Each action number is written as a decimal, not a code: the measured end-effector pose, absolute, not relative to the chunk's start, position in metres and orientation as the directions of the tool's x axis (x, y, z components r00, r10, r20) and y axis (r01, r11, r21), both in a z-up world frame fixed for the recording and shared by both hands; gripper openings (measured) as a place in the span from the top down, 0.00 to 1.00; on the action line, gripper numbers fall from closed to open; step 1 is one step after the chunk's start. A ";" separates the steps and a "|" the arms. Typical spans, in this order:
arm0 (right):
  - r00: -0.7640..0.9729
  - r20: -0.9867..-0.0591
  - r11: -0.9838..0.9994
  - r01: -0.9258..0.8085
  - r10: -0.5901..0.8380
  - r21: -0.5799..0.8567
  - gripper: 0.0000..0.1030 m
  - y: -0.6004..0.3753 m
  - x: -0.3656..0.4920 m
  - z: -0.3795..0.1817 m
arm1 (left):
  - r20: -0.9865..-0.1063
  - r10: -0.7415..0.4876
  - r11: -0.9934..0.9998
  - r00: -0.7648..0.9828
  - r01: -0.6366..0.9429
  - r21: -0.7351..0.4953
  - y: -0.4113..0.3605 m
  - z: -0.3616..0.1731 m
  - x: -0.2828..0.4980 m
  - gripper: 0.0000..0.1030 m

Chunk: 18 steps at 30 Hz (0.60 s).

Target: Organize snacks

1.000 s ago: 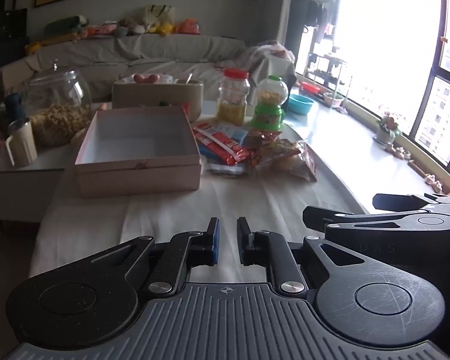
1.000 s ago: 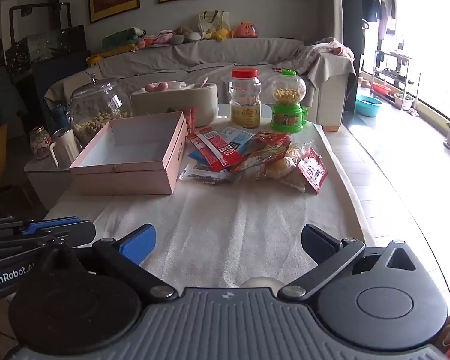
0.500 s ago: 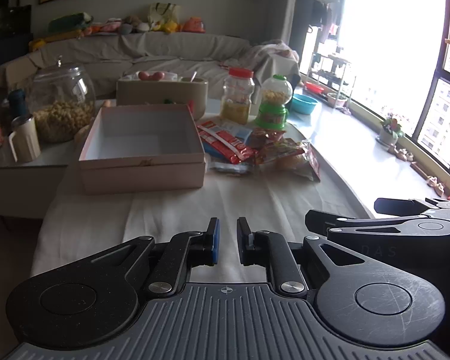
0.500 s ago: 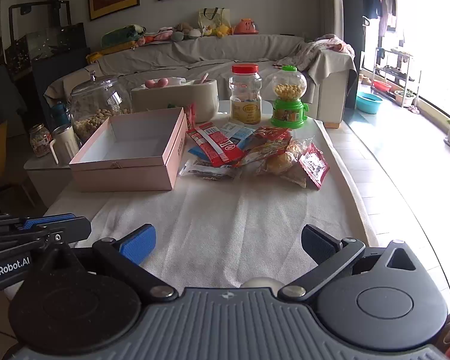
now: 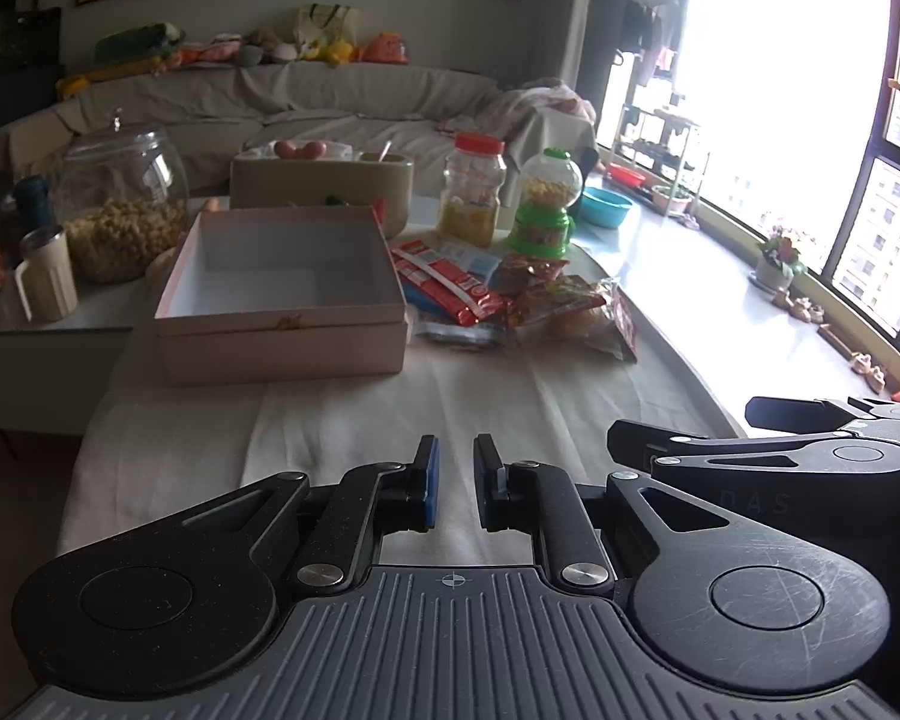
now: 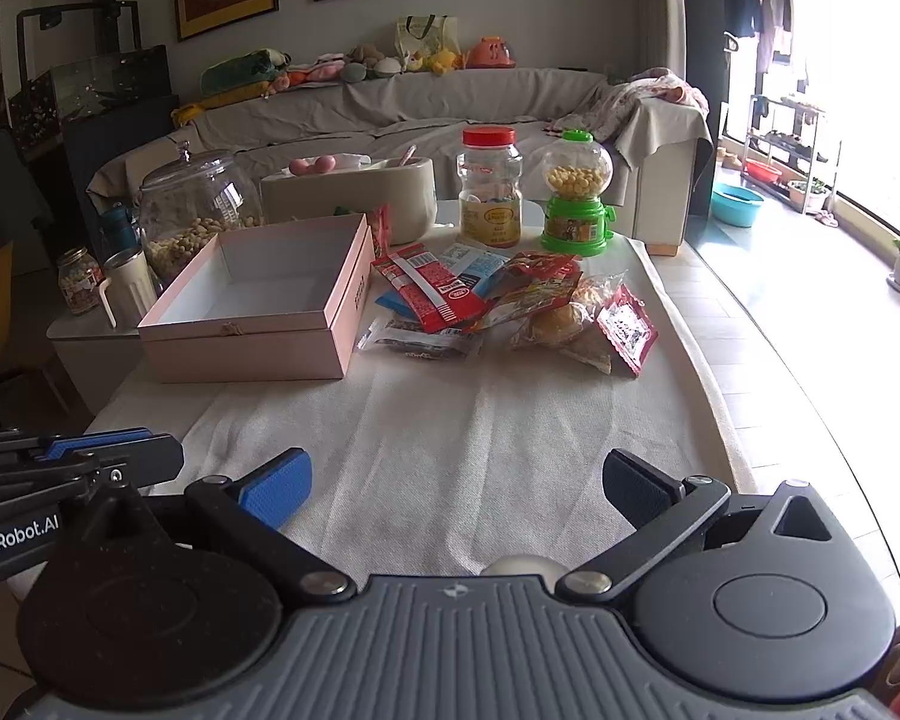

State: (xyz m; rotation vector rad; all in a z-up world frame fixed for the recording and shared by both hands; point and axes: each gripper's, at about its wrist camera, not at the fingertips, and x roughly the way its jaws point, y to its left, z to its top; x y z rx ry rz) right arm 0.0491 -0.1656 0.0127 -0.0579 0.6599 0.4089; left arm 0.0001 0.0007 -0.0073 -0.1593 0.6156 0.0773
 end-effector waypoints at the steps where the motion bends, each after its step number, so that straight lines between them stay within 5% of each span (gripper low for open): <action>1: 0.713 -0.607 0.919 -0.387 0.351 0.077 0.00 -0.166 0.049 0.013 | -0.580 0.023 0.985 0.814 -0.118 -0.126 0.001 -0.007 0.000 0.85; 18: 0.713 -0.607 0.919 -0.388 0.349 0.073 0.00 -0.166 0.048 0.013 | -0.580 0.021 0.985 0.815 -0.116 -0.127 -0.001 -0.007 -0.001 0.85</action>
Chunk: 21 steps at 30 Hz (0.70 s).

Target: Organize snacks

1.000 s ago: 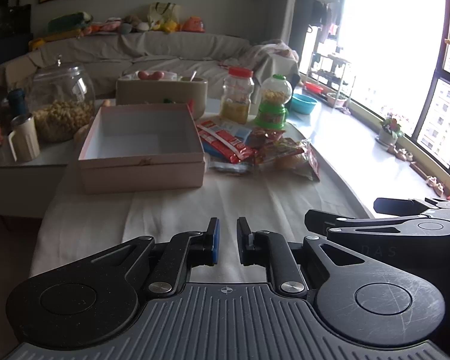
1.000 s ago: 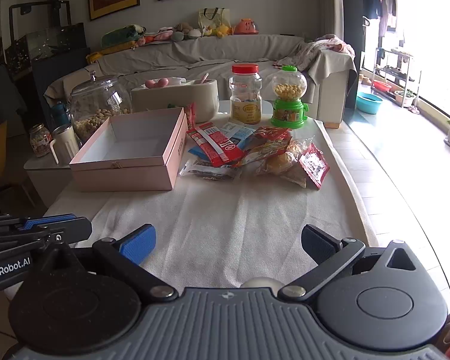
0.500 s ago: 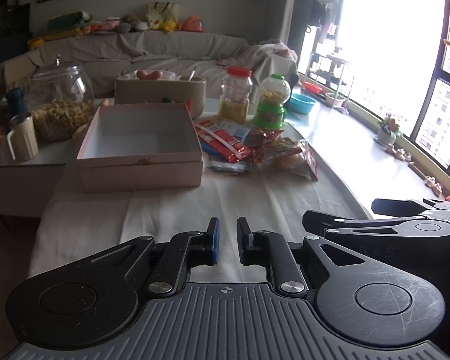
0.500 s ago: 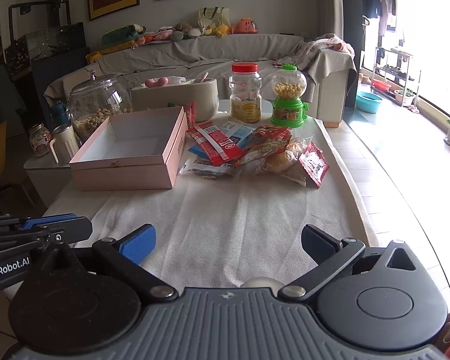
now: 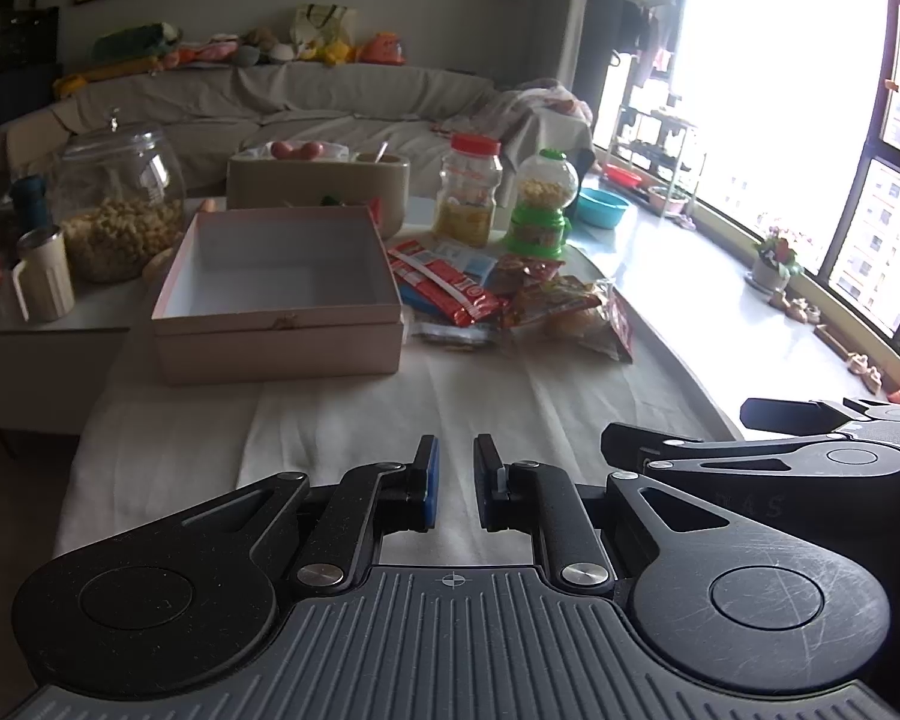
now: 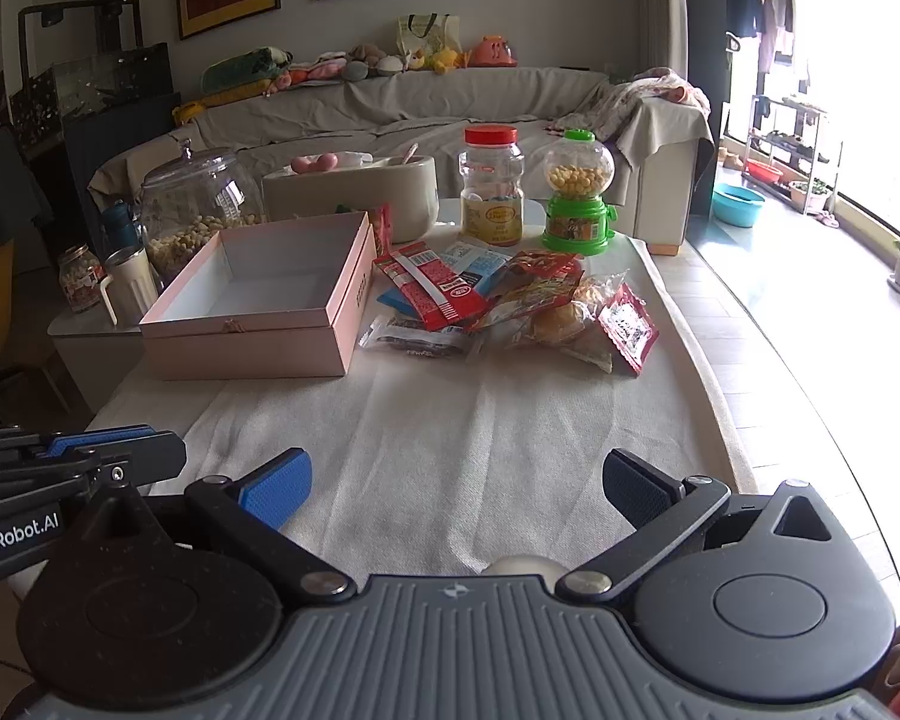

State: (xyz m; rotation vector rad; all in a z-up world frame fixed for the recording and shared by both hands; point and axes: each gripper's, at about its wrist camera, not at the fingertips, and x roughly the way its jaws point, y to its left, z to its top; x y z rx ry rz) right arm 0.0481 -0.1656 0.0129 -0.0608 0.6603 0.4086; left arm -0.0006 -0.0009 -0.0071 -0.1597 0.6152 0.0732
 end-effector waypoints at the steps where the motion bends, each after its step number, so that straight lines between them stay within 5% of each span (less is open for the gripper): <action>1: 0.713 -0.607 0.919 -0.388 0.350 0.074 0.00 -0.166 0.048 0.013 | -0.580 0.019 0.985 0.814 -0.114 -0.128 -0.001 -0.007 0.000 0.85; 21: 0.718 -0.604 0.919 -0.389 0.345 0.062 0.00 -0.165 0.046 0.015 | -0.583 0.014 0.985 0.812 -0.113 -0.134 -0.005 -0.007 0.000 0.85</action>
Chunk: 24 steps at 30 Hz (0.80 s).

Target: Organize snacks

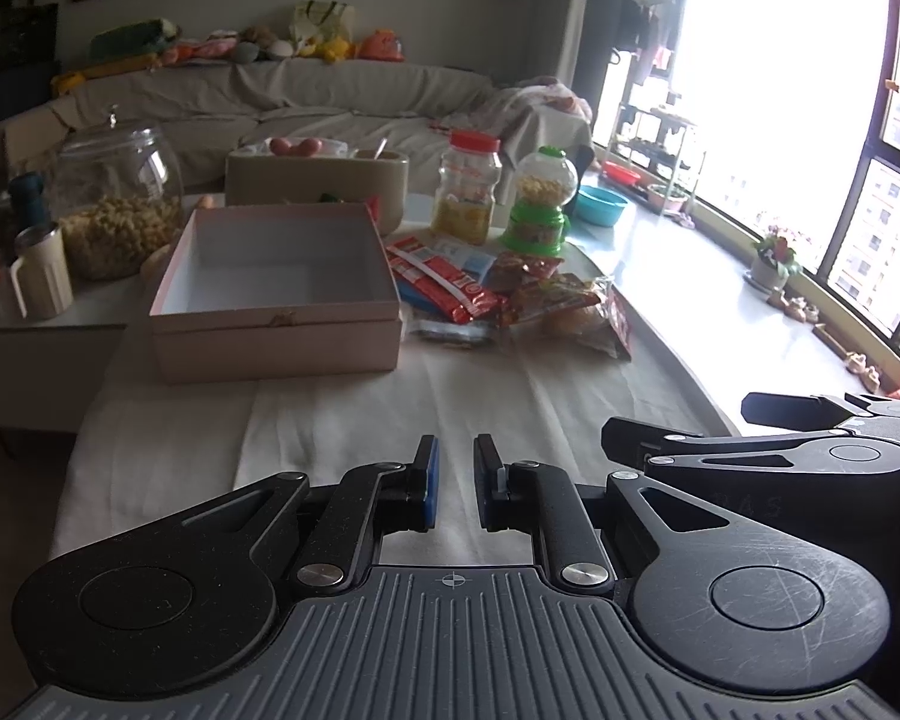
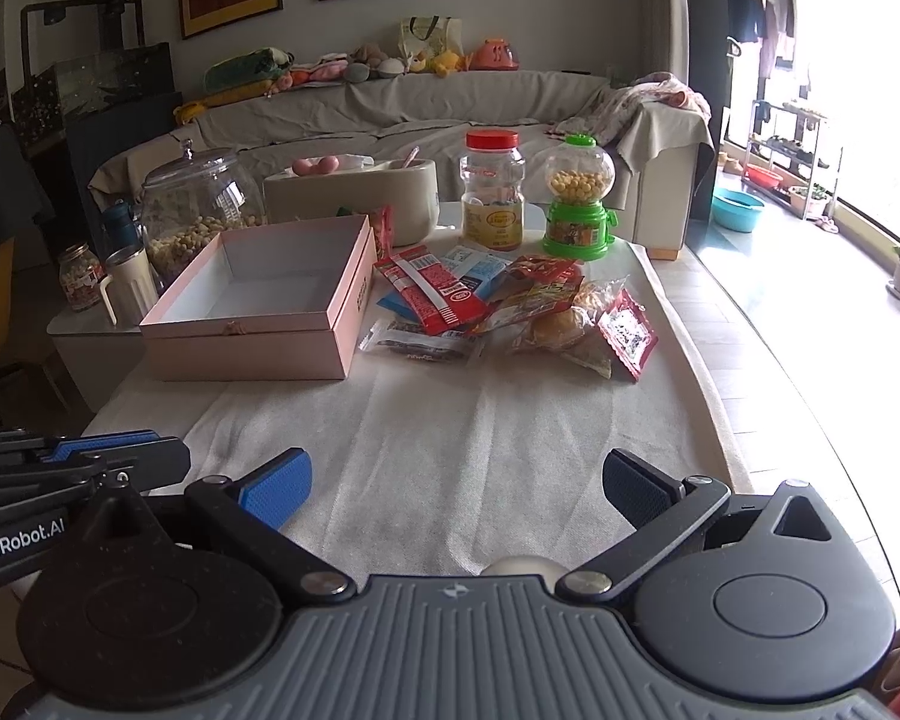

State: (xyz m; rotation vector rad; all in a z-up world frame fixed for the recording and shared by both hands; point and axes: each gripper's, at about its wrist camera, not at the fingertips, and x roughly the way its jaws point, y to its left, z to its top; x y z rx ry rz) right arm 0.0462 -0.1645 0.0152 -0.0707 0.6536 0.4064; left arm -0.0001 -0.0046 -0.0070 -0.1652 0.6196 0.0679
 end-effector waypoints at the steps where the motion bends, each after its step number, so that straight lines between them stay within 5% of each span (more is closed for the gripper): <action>1: 0.718 -0.605 0.919 -0.389 0.345 0.062 0.00 -0.165 0.046 0.015 | -0.583 0.015 0.984 0.813 -0.115 -0.135 -0.004 -0.007 0.000 0.85; 16: 0.699 -0.612 0.905 -0.421 0.369 0.064 0.00 -0.159 0.069 0.012 | -0.619 0.027 0.970 0.785 -0.170 -0.173 0.024 -0.017 0.019 0.85; 24: 0.676 -0.586 0.886 -0.424 0.447 0.186 0.00 -0.145 0.196 0.053 | -0.531 -0.053 0.956 0.846 -0.112 -0.273 0.072 -0.007 0.066 0.84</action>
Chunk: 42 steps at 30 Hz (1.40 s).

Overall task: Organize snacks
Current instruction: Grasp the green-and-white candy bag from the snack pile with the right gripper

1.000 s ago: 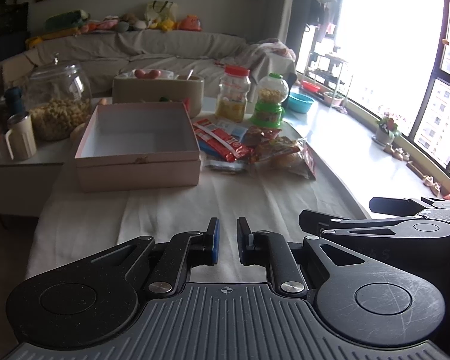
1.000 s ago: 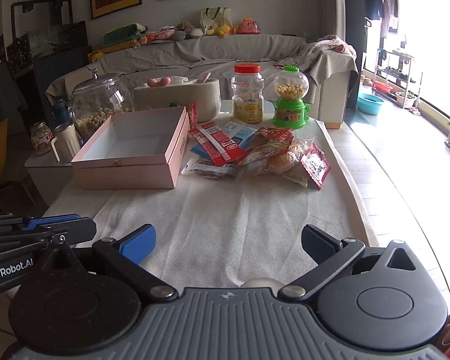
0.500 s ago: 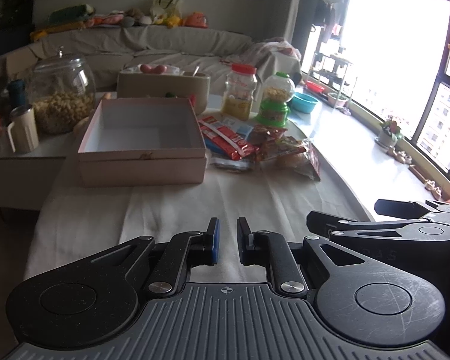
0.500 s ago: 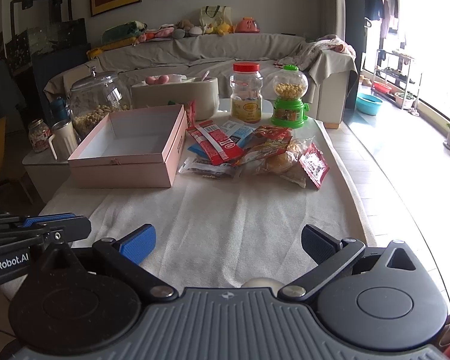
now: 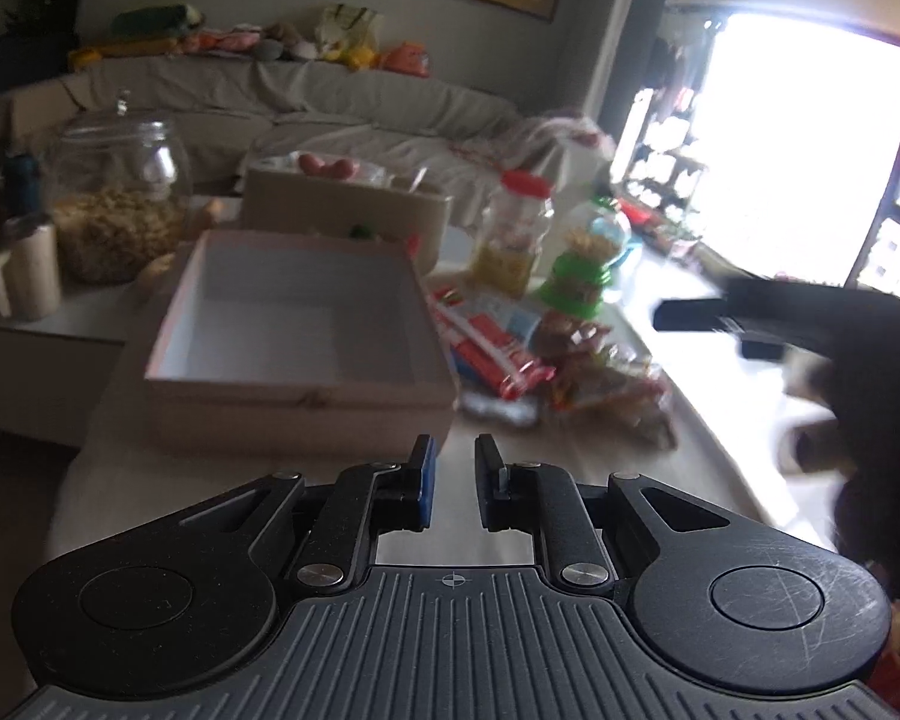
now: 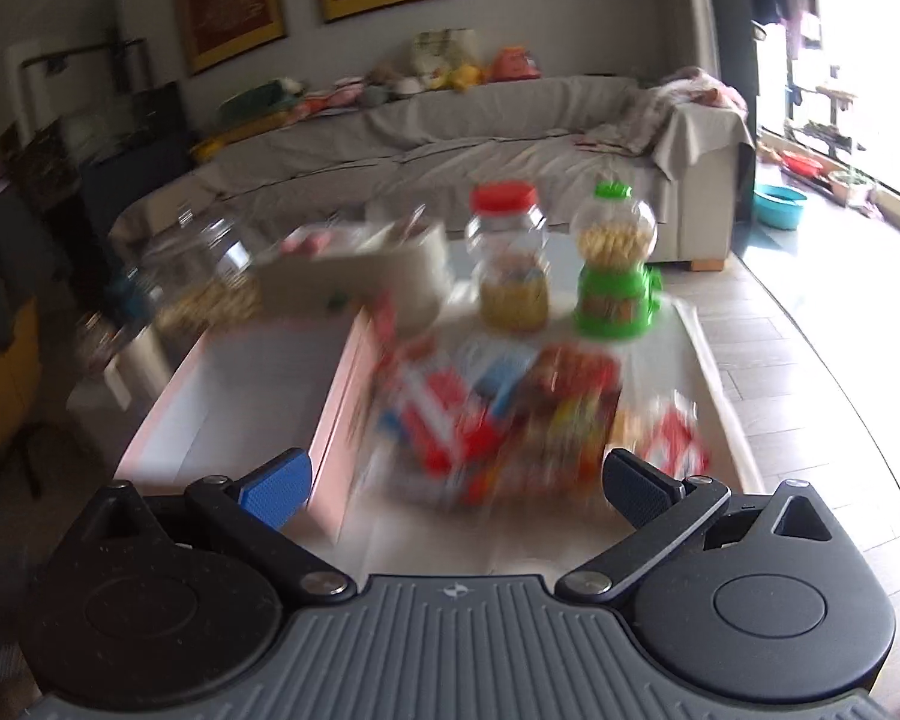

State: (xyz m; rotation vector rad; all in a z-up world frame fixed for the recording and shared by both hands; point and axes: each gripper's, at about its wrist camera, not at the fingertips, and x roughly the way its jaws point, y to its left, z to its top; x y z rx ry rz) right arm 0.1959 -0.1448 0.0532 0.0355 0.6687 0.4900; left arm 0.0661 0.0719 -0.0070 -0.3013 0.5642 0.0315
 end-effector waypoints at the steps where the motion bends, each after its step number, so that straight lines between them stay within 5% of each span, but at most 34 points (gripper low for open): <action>1: 0.658 -0.603 0.884 -0.422 0.451 0.200 0.00 -0.135 0.220 0.057 | -0.519 -0.104 0.944 0.848 -0.080 -0.320 0.080 -0.008 0.073 0.84; 4: 0.609 -0.647 0.879 -0.416 0.459 0.232 0.00 -0.092 0.281 0.060 | -0.510 -0.195 0.909 0.838 -0.040 -0.414 0.101 -0.014 0.090 0.84; 17: 0.472 -0.845 0.924 -0.376 0.251 0.064 0.05 0.130 0.427 -0.015 | -0.470 -0.105 0.904 0.876 -0.113 -0.413 0.178 -0.037 0.087 0.84; 27: 0.406 -0.855 0.926 -0.324 0.321 0.193 0.54 0.108 0.444 -0.031 | -0.488 -0.110 0.864 0.866 -0.159 -0.478 0.208 -0.056 0.086 0.84; 36: 0.532 -0.763 0.919 -0.337 0.366 0.206 0.55 0.000 0.399 0.024 | -0.518 -0.151 0.879 0.842 -0.125 -0.460 0.185 -0.060 0.093 0.84; 42: 0.402 -0.821 0.872 -0.439 0.406 0.216 0.55 -0.083 0.315 0.020 | -0.560 -0.209 0.905 0.801 -0.059 -0.422 0.152 -0.062 0.102 0.84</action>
